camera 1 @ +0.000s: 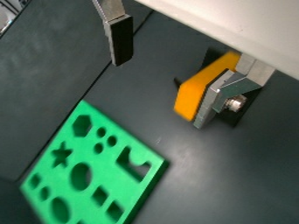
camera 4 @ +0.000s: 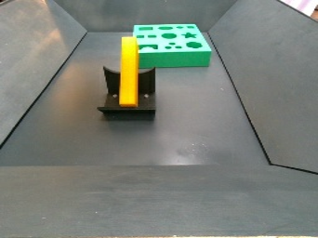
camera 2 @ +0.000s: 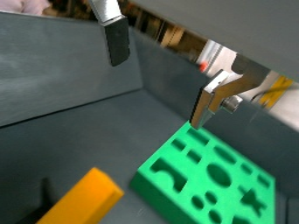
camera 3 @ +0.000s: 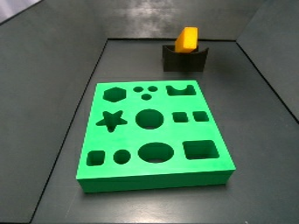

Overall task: Pick up the rectangle object. Move up. Place the rectangle object on the fixture. Regrasp the rectangle object. Move to above the board. Insert the rectangle object.
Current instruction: Regrasp the rectangle object.

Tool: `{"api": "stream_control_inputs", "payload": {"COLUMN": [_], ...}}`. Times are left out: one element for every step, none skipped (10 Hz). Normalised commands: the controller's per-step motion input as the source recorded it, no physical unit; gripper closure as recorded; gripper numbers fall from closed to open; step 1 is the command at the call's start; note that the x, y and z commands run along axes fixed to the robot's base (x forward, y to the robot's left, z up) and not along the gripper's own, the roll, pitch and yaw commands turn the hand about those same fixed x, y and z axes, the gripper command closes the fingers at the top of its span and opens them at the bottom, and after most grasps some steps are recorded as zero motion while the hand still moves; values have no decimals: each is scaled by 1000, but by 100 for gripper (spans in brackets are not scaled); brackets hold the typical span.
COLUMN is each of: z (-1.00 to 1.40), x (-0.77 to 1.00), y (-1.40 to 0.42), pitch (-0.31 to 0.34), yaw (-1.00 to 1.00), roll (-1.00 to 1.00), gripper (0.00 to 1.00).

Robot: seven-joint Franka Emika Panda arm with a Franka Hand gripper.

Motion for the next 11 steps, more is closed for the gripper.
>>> {"api": "stream_control_inputs", "payload": {"z": [15,11,12,16,15,12,11,13,11,7,4], "x": [-26,-25,-22,-15,-9,-4,5,8,11,21,32], "y": [-30,-27,-22,-20,-20,-19,-18,-17,-18,-19,-19], "pitch": [55,53,49,46,43,42,41,44,51,57,66], "yaw": [50,50,50,51,52,52,54,55,57,60,62], "roll": [1000,1000,1000,1000,1000,1000,1000,1000,1000,1000,1000], "gripper": [0,0,0,0,0,0,0,0,0,0,0]}}
